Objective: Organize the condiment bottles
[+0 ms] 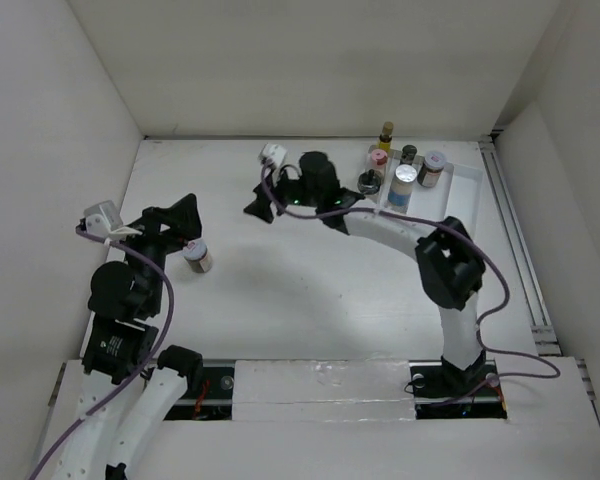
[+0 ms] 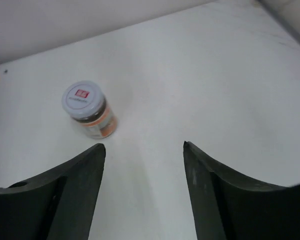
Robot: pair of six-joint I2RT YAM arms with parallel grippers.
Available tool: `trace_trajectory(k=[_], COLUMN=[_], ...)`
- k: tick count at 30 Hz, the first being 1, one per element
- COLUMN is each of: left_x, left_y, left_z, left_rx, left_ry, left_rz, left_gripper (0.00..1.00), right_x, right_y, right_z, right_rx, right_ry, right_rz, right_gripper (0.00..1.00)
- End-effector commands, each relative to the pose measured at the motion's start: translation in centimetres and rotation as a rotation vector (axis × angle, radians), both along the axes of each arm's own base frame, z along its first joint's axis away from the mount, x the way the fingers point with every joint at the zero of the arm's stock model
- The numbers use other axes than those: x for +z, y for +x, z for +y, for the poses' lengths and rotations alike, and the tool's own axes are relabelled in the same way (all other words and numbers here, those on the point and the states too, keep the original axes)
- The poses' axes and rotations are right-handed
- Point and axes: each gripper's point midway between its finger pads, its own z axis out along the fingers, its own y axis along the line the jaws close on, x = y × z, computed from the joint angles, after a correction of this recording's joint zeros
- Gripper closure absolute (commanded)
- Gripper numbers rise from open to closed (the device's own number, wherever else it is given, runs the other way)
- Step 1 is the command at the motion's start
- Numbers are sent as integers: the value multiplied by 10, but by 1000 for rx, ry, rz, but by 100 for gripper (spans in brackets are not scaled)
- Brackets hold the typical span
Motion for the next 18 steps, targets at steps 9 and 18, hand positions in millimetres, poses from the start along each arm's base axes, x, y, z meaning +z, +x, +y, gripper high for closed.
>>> trace_trajectory(k=[9,18], left_x=[24,22], left_y=[-18,-16], left_z=[10,1], left_rx=[18,-27], left_ry=[-49,-28], left_rz=[-123,-116], left_gripper=[13,13], right_x=[-43,-83], right_y=[-79,-76], right_z=[140,188], right_rx=[297,256], right_ry=[-6,-47], right_rz=[-15,-11], right_gripper=[0,0])
